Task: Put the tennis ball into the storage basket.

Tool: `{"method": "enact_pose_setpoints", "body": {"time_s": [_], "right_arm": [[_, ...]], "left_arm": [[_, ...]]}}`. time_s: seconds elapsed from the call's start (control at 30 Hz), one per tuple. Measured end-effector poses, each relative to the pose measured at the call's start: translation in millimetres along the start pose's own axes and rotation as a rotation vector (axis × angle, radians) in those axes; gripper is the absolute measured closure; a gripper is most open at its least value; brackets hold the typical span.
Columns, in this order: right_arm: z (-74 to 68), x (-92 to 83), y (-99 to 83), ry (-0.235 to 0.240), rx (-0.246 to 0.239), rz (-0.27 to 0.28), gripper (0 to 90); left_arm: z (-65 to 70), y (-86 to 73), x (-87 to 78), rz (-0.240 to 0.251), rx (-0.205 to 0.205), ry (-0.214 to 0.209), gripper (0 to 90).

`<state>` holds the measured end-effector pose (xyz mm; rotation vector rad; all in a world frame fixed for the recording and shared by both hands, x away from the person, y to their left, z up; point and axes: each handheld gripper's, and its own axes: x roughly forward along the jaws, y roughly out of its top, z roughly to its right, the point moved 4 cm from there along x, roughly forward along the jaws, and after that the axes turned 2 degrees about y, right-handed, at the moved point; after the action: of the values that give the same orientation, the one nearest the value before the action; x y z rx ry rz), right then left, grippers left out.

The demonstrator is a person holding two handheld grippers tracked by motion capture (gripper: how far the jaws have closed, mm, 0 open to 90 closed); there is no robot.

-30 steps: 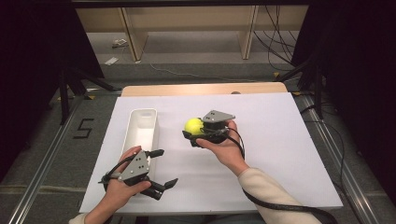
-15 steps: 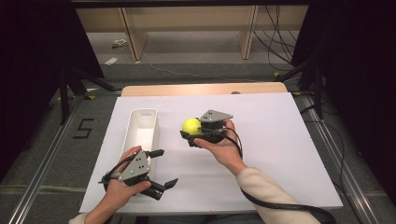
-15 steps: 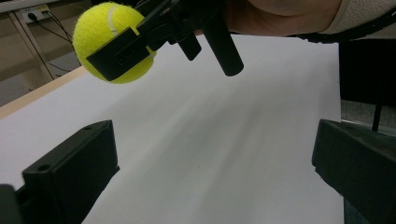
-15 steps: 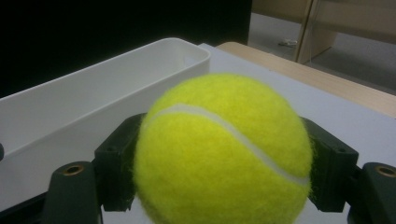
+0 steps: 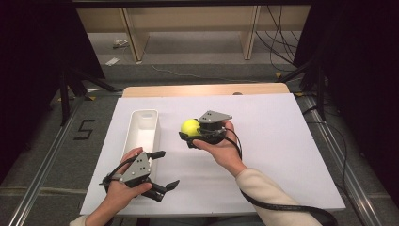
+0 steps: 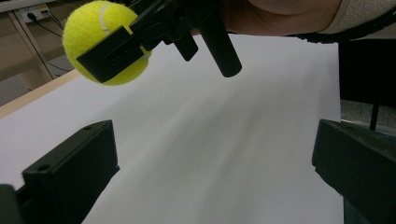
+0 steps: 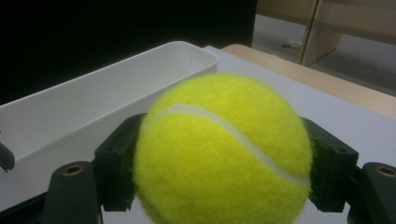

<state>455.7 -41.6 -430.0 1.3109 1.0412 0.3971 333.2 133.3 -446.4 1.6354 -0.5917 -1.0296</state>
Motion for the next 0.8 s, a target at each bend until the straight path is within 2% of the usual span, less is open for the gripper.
{"method": "enact_pose_setpoints", "body": {"time_s": [0.8], "right_arm": [[-5.6,5.2,2.4,0.015,-0.006,-0.002,26.6]], "left_arm": [[0.0,0.2,-0.1,0.000,0.001,0.000,0.0]]}}
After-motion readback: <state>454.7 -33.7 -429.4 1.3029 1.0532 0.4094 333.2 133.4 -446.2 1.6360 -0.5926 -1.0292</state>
